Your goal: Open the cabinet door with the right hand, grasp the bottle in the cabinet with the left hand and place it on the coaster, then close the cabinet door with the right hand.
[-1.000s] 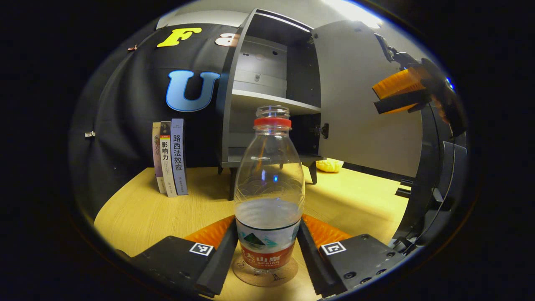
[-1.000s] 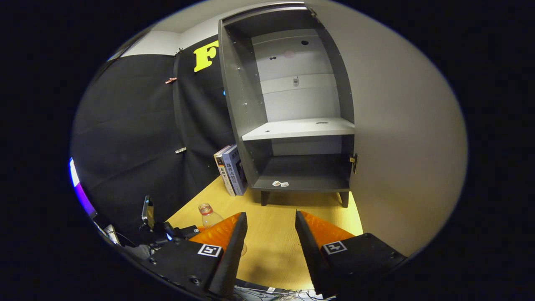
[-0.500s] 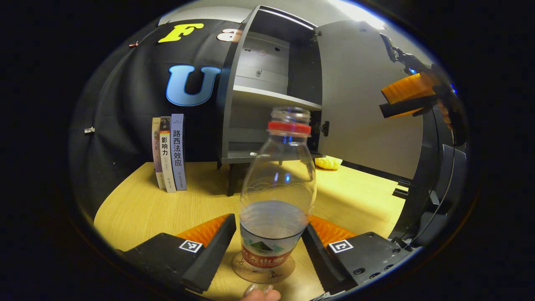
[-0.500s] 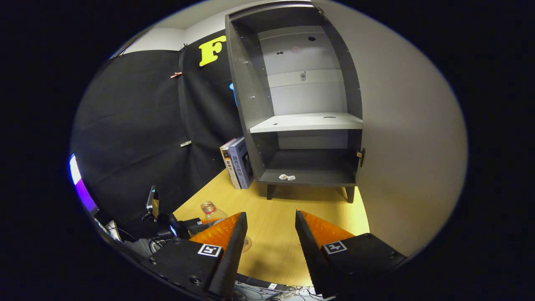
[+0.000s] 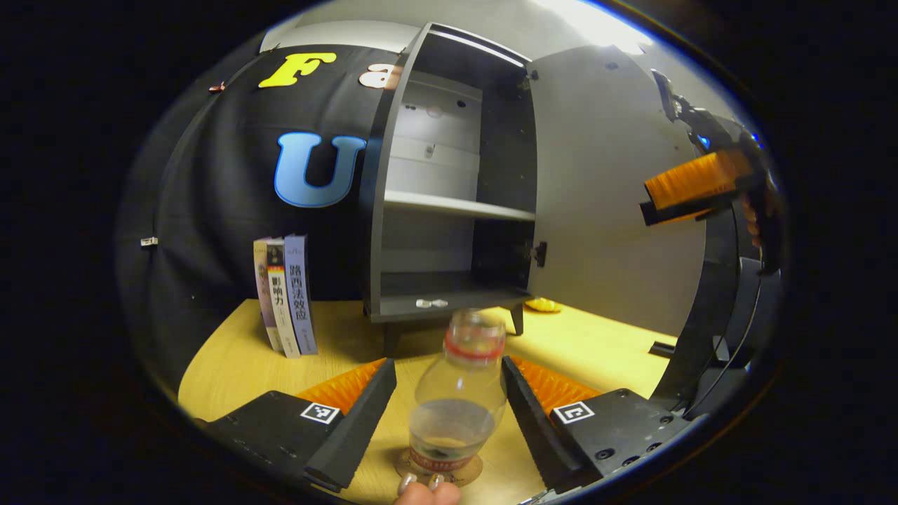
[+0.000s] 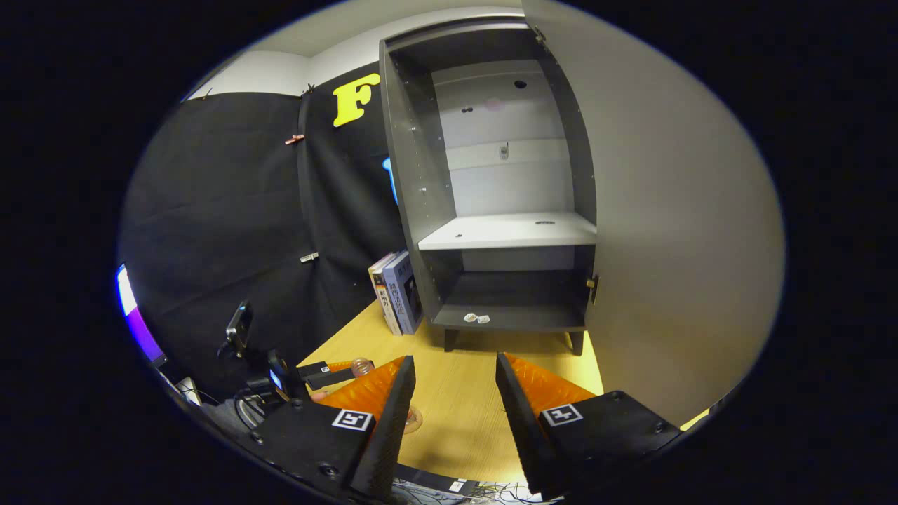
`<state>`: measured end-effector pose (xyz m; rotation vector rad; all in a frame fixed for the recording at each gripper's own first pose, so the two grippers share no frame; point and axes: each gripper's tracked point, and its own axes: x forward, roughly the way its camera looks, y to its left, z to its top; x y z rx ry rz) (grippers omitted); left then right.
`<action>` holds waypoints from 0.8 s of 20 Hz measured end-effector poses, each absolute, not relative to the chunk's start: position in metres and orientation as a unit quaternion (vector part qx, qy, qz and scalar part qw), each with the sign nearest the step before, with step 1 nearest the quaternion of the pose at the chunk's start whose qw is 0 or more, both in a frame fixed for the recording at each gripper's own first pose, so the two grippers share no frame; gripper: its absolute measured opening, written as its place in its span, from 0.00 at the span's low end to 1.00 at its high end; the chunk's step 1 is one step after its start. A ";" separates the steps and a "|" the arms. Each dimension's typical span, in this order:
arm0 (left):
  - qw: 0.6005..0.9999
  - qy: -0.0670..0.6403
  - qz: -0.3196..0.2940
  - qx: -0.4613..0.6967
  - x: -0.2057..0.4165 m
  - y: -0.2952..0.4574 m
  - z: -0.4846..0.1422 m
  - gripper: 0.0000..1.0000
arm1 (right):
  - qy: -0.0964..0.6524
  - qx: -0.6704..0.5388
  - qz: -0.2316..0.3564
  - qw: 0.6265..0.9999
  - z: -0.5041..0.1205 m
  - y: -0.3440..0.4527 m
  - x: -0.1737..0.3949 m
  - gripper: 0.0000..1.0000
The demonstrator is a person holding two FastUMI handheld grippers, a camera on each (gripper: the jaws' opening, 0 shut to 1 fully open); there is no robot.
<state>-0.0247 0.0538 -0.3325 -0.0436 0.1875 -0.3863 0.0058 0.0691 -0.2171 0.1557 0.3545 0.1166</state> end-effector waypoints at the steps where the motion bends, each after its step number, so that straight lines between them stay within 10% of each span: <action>1: 0.976 0.083 -0.200 -0.024 -0.024 0.049 -0.313 0.95 | 0.165 0.074 0.053 0.982 -0.205 0.067 0.003 0.72; 16: 0.965 0.015 -0.258 -0.034 -0.041 0.040 -0.061 0.92 | 0.017 0.035 -0.194 0.980 -0.062 -0.097 -0.152 0.72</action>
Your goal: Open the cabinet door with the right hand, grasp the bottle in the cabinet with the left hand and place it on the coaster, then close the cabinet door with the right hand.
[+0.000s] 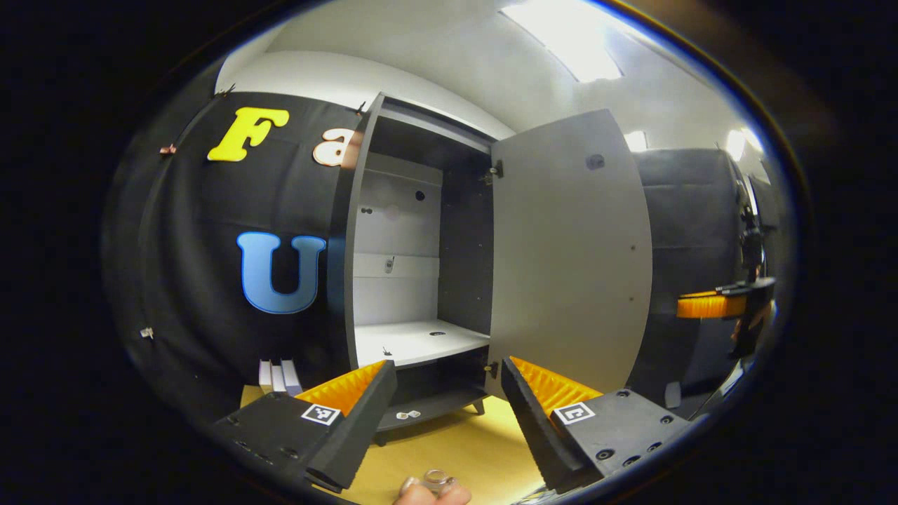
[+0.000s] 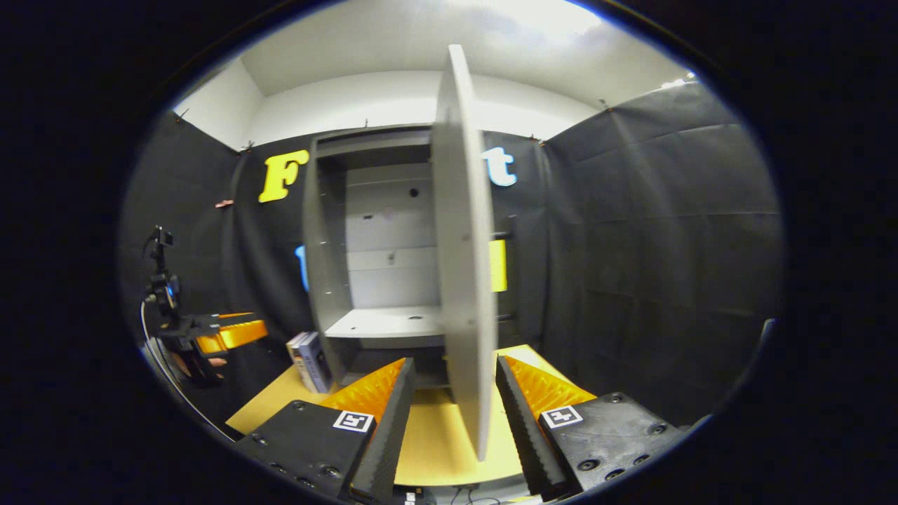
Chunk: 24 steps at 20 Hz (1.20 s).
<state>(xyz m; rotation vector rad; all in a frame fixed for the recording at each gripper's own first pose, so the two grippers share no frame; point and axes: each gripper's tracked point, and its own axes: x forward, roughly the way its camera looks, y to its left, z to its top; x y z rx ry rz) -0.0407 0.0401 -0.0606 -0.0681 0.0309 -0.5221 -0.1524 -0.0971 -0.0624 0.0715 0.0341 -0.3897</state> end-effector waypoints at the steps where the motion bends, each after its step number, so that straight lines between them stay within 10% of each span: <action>1: 0.966 0.014 -0.254 -0.050 -0.037 0.039 -0.052 0.95 | 0.017 0.029 -0.212 0.977 -0.061 -0.115 -0.157 0.72; 24: 0.985 0.059 -0.151 -0.060 0.015 0.053 -0.077 0.95 | 0.054 0.040 -0.013 0.998 -0.082 -0.086 -0.060 0.72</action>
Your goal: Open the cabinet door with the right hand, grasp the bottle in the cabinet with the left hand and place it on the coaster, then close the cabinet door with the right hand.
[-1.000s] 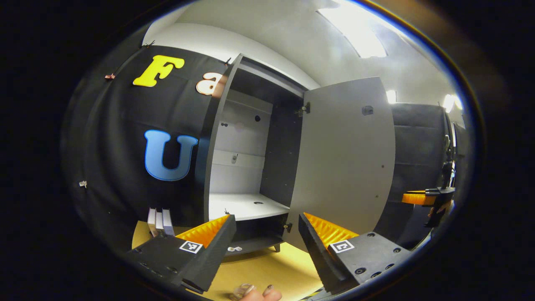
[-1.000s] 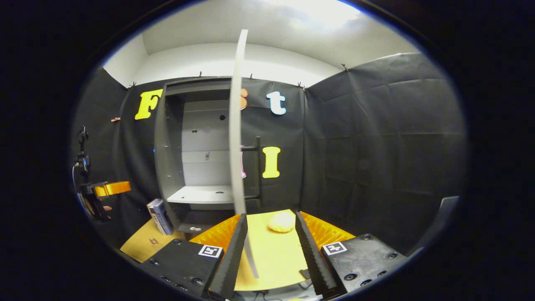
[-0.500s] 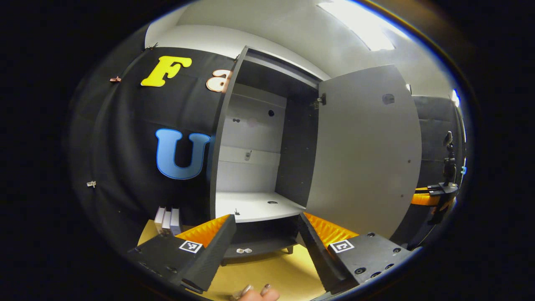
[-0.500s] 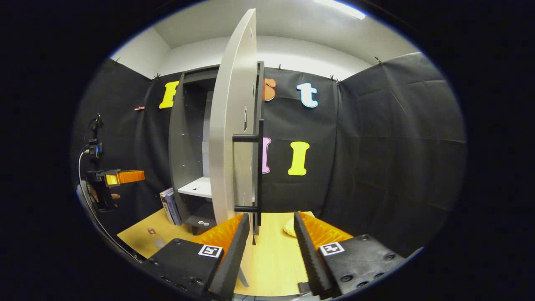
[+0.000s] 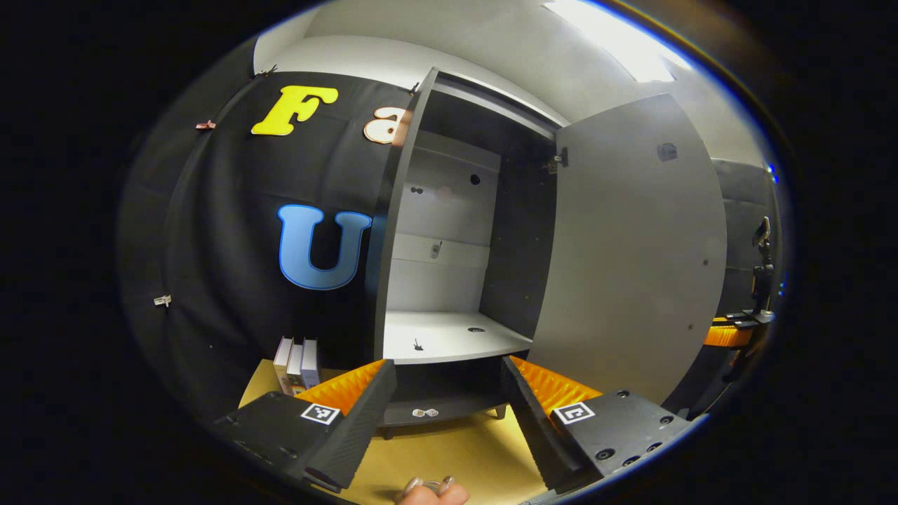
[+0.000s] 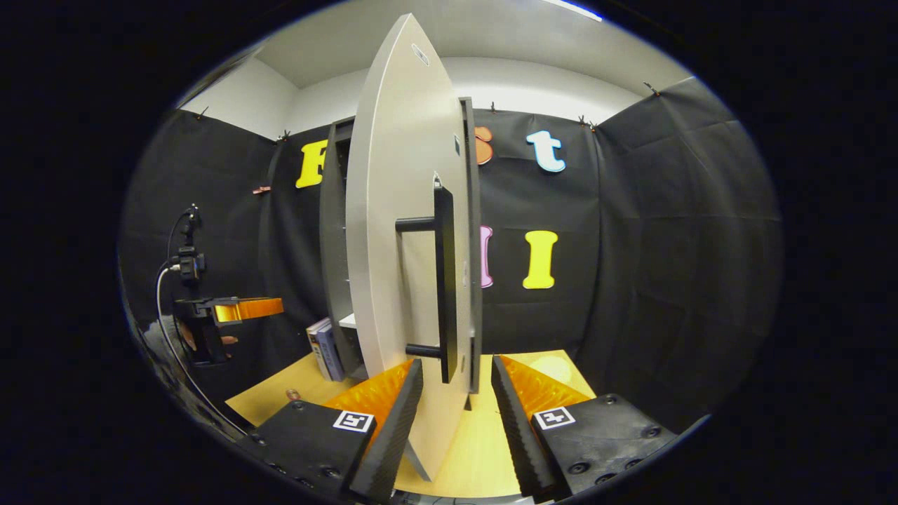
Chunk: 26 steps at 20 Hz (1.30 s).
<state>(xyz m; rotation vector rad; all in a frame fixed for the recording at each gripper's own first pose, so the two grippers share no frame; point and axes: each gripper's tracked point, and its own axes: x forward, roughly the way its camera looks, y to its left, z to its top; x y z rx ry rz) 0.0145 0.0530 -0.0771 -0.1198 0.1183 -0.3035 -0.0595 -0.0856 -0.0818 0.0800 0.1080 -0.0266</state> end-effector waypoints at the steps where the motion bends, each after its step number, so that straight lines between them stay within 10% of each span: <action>1: 0.985 0.059 -0.149 -0.057 0.014 0.058 -0.076 0.95 | 0.052 0.046 0.000 0.998 -0.083 -0.073 -0.054 0.72; 16: 0.999 0.025 -0.043 -0.005 -0.040 0.159 -0.049 0.95 | -0.009 0.119 0.128 0.985 -0.055 0.073 0.034 0.77; 26: 0.997 0.034 0.067 -0.020 -0.065 0.113 -0.074 0.95 | 0.037 0.107 0.210 0.971 -0.077 0.002 0.031 0.77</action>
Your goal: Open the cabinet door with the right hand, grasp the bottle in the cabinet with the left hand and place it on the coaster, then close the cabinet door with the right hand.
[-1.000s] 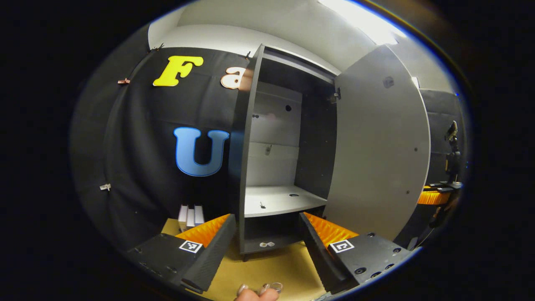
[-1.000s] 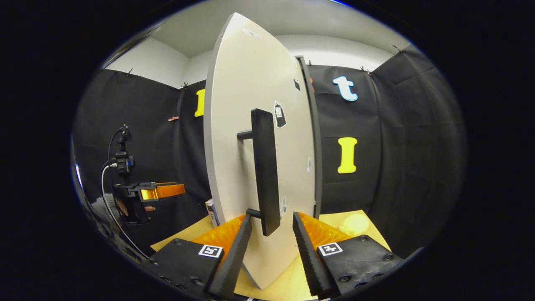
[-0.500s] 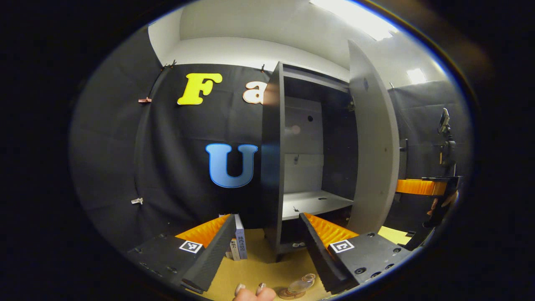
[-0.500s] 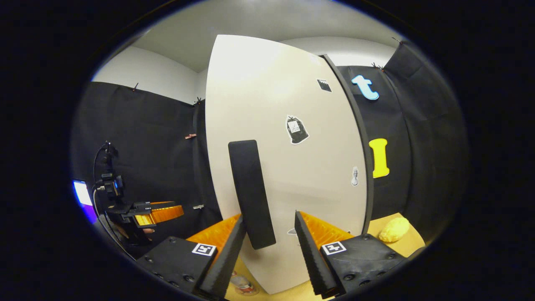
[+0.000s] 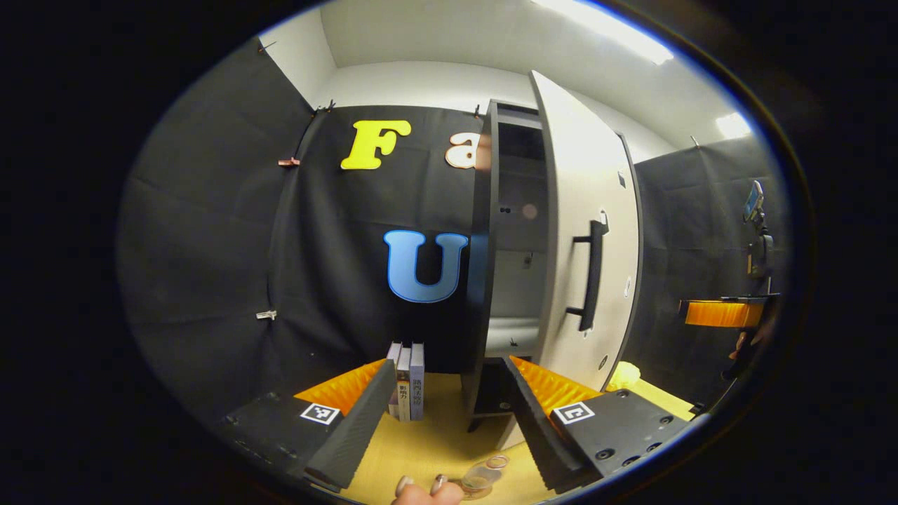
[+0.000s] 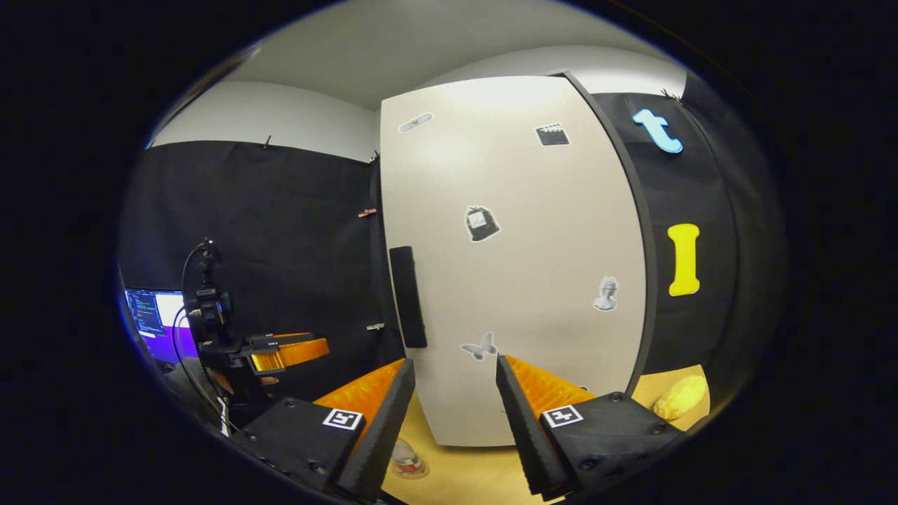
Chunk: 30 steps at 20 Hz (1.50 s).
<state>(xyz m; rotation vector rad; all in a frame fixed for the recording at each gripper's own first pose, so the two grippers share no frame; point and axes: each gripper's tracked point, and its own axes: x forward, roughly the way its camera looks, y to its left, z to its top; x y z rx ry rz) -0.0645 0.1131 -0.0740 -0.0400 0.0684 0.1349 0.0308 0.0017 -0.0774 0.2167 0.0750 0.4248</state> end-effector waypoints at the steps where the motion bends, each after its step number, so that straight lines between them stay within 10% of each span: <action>1: 0.997 0.040 0.064 -0.026 -0.066 0.098 -0.078 0.95 | 0.044 0.113 0.194 0.973 -0.082 -0.018 0.024 0.78; 12: 0.998 0.044 -0.052 0.002 -0.145 -0.043 -0.075 0.95 | 0.010 0.105 0.011 0.994 -0.079 -0.168 -0.124 0.74; 30: 0.998 0.043 -0.036 -0.031 -0.156 -0.079 -0.064 0.95 | -0.001 0.031 0.079 0.996 -0.061 -0.130 -0.124 0.75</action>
